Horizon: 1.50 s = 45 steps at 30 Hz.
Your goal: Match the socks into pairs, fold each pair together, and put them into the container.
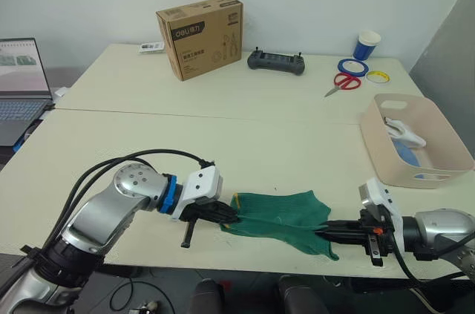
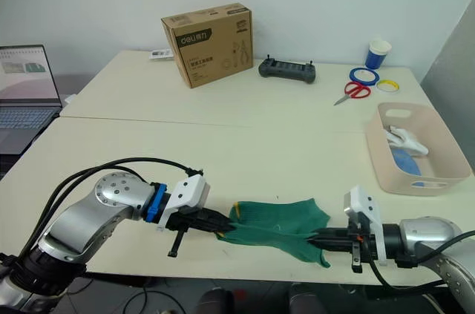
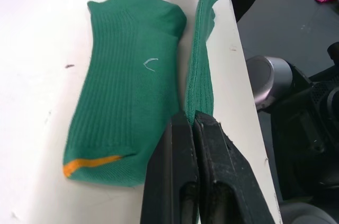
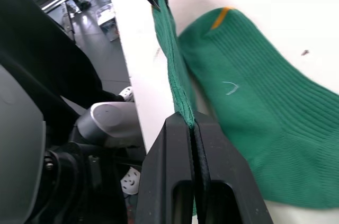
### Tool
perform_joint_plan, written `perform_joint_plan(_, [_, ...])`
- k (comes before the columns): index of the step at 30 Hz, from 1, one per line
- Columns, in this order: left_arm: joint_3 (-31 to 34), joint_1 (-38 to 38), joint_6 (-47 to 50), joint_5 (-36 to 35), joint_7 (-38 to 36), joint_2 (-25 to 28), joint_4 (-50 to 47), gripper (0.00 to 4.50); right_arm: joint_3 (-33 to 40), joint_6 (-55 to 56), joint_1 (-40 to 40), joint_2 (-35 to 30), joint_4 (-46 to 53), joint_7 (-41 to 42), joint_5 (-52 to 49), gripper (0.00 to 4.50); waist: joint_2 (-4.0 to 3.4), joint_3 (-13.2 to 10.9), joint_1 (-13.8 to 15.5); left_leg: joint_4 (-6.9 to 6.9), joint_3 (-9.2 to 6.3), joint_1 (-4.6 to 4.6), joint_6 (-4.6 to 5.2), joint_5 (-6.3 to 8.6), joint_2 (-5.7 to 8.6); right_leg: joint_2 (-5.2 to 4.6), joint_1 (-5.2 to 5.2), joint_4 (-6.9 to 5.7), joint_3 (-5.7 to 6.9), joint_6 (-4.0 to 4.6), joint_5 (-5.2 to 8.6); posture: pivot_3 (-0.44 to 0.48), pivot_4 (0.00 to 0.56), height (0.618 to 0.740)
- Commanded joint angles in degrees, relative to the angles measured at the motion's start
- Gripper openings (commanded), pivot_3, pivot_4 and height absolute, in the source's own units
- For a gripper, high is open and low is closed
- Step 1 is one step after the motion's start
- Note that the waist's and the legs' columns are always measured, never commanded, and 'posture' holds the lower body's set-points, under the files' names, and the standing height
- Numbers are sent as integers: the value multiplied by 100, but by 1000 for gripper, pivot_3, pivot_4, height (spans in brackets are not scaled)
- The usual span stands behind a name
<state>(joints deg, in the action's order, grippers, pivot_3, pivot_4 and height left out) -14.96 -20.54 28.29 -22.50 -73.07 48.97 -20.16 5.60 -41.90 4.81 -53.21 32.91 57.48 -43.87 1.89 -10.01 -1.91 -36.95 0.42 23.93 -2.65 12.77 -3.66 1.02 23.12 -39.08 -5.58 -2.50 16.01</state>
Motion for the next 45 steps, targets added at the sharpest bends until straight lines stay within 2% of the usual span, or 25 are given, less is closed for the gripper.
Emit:
perform_joint_plan(1, [-1, -148, -172, 190, 161, -175, 186, 23, -3, 223, -348, 124, -200, -56, 176, 0, 0, 0, -1, 0, 1, 0, 0, 0, 0, 0, 0, 0, 0, 0, 0, 0, 150, 740])
perform_joint_plan(8, [-90, -470, -496, 733, 558, -596, 784, 23, -560, 511, -1065, 567, -732, -223, 812, 0, 0, 0, 4, 0, -3, 3, 0, 0, 1, 3, 2, 0, 0, 0, 0, 0, 150, 740])
perform_joint_plan(14, [-238, -620, -652, 1108, 649, -792, 1062, 23, -799, 663, -1312, 703, -953, -299, 1218, 0, 0, 0, 6, -1, -5, 5, 0, 0, 1, 4, 2, 0, 0, 0, -1, 0, 150, 740])
perform_joint_plan(20, [-334, -623, -575, 1096, 465, -807, 1002, 23, -899, 752, -1598, 864, -1148, -482, 1616, 0, 0, 0, 5, -1, -6, 3, 0, 0, 1, 4, 3, -4, 1, 1, -1, 0, 150, 740])
perform_joint_plan(39, [-448, -763, -692, 1439, 585, -1041, 1182, 23, -1100, 524, -1859, 972, -1245, -483, 1848, 0, 0, 1, 6, -1, -8, 4, 0, 0, 1, 5, 2, -3, 1, 1, -1, 0, 150, 740])
perform_joint_plan(42, [-350, -768, -737, 1452, 715, -1120, 1235, 648, -955, 559, -1846, 1001, -1284, -545, 1845, 714, 0, 1, 6, -1, -7, 4, 0, 0, 1, 5, 2, -3, 1, 1, -1, 0, 150, 740])
perform_joint_plan(45, [-110, -715, -687, 1393, 946, -1136, 1201, 1578, -564, 594, -1826, 1046, -1339, -773, 1805, 1735, 0, 0, 6, -1, -8, 4, 0, 0, 0, 5, 2, -3, 1, 1, -1, 0, 150, 740])
